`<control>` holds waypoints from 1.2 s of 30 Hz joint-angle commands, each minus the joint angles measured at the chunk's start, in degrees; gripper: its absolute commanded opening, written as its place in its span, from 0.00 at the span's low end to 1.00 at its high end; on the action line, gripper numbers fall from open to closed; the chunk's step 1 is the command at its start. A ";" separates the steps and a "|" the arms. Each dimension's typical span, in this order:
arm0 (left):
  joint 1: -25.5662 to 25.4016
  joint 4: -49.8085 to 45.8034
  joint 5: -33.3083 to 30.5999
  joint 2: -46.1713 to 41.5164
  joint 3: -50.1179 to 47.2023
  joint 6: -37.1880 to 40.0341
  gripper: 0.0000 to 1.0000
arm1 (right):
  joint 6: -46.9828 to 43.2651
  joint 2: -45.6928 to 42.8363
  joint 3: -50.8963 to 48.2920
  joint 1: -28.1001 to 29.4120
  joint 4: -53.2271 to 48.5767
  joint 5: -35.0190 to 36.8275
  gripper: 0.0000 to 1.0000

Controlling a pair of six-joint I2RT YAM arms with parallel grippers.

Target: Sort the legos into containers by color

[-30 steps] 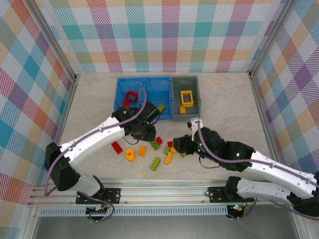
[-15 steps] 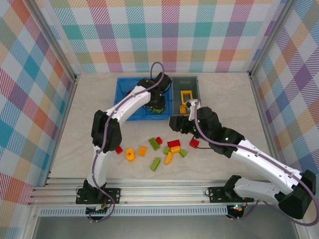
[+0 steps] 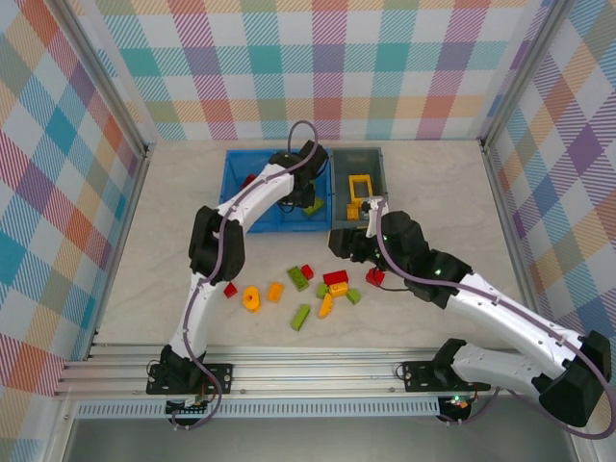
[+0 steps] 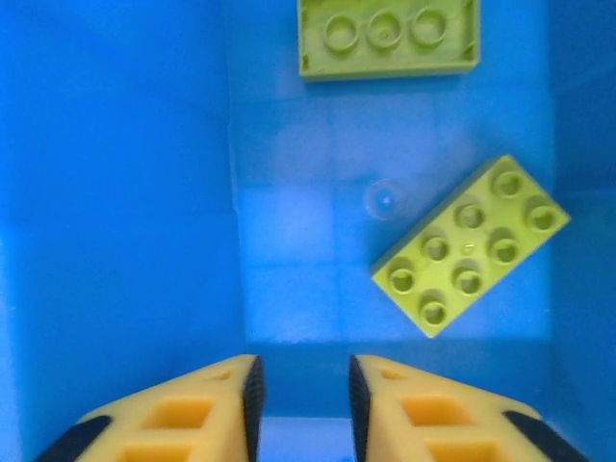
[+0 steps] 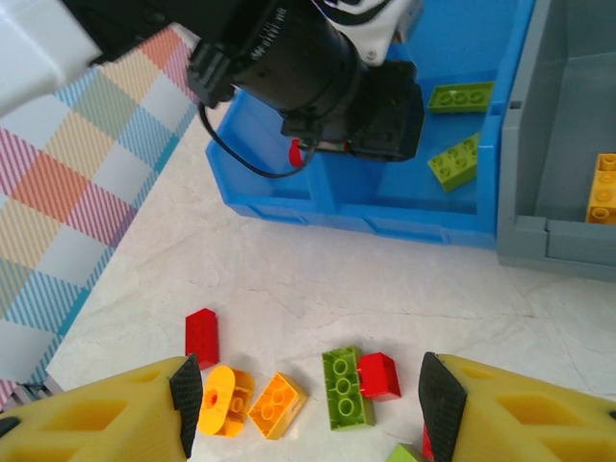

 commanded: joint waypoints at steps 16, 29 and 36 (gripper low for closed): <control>-17.64 24.49 3.02 -73.23 -65.55 -18.74 0.63 | 14.65 14.91 2.34 16.45 -32.27 2.05 0.61; -19.28 21.33 9.98 -103.32 -84.20 -21.03 0.70 | 36.67 34.02 9.30 16.72 -23.57 -0.30 0.64; -19.29 18.22 9.68 -105.79 -83.53 -20.82 0.69 | 37.73 38.82 9.99 14.30 -23.18 -0.64 0.54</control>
